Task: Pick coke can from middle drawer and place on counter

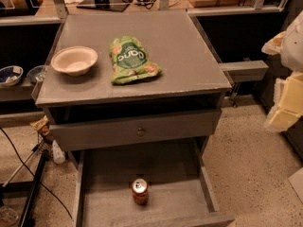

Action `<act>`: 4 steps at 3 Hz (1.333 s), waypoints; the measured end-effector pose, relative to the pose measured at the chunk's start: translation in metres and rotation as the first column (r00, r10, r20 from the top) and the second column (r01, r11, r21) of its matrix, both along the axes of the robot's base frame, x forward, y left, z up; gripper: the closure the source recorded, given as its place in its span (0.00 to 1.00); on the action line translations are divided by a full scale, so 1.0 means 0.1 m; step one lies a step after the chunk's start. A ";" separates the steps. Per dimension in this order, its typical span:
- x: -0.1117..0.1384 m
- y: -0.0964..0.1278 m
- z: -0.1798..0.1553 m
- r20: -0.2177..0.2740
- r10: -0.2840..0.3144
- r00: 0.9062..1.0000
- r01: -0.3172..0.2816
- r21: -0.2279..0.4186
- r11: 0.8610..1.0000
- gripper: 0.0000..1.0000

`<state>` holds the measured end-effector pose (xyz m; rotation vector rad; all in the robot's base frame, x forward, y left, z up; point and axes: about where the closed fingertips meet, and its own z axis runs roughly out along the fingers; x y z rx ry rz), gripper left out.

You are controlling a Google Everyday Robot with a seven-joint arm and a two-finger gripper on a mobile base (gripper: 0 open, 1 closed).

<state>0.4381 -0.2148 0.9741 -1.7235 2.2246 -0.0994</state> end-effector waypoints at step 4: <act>-0.01 0.30 -0.86 -0.070 0.081 0.994 -0.079 0.029 0.996 0.00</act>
Offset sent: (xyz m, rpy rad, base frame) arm -0.0021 0.0204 -0.0646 0.0112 0.0541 0.0483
